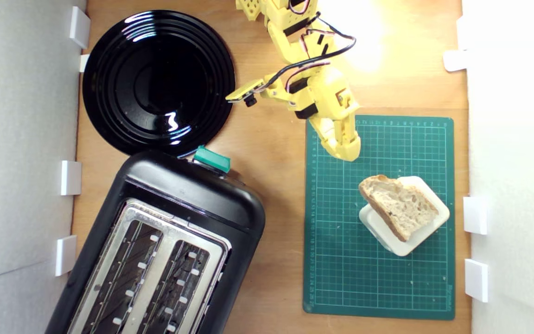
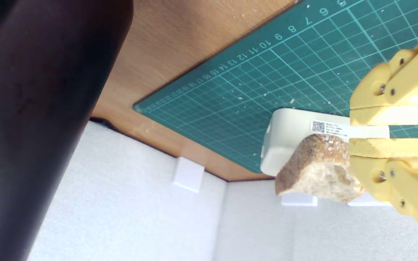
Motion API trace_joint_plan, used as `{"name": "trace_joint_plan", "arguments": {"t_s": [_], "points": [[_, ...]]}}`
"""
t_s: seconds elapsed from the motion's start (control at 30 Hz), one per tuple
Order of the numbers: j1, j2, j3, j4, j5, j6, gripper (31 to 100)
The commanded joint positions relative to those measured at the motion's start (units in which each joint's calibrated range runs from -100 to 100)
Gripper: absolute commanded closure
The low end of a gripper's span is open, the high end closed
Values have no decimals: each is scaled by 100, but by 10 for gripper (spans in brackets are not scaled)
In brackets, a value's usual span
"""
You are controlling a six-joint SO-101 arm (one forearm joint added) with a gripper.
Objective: Pick bread and place in toaster
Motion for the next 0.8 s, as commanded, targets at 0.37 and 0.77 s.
{"name": "trace_joint_plan", "arguments": {"t_s": [0.37,0.77], "points": [[-297,7,-243,-582,-192,-304,658],[-297,323,-480,-573,-209,-325,550]]}}
